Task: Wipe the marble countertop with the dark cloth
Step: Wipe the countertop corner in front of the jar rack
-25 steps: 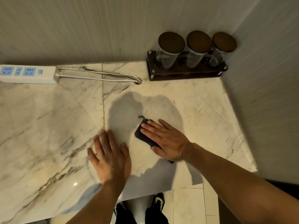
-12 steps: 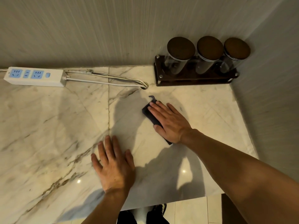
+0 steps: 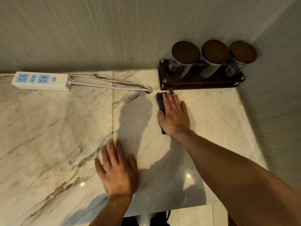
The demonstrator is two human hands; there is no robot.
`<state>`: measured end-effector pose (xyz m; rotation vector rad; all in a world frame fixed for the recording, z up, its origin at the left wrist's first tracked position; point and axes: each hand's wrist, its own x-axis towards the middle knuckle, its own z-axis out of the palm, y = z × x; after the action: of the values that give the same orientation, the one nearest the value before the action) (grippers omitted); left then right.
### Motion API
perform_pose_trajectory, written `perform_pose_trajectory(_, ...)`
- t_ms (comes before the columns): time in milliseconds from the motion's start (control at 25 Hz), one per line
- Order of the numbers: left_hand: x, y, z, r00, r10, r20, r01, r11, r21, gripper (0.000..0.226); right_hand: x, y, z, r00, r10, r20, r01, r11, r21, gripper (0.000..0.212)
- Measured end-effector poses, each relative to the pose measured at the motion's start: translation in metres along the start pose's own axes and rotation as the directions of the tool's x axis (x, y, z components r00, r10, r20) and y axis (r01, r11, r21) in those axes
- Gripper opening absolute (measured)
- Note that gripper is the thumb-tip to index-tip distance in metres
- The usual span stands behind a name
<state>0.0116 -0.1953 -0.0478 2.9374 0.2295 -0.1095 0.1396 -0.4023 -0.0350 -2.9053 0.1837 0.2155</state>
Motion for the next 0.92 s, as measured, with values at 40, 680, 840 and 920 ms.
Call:
perform_pose_trajectory(40,0.000,0.000,0.000,1.000,0.001,0.000,-0.001,1.000,0.002,0.065,0.000,-0.003,0.001,0.999,0.052,-0.014,-0.051,0.999,0.016,0.065)
perform_pose_trajectory(680,-0.003,-0.001,-0.003,0.999,0.053,-0.007,-0.053,0.998,0.013,0.063,-0.038,-0.024,0.016,0.837,0.537,-0.105,-0.510,0.835,0.206,0.066)
perform_pose_trajectory(840,-0.001,0.000,-0.004,0.999,0.035,-0.009,-0.035,0.999,0.004,0.062,-0.058,-0.025,0.019,0.822,0.556,-0.125,-0.524,0.824,0.215,0.066)
perform_pose_trajectory(920,-0.002,0.001,-0.004,0.999,0.036,0.001,-0.036,0.999,0.012,0.061,-0.069,-0.024,0.020,0.816,0.565,-0.118,-0.537,0.818,0.204,0.066)
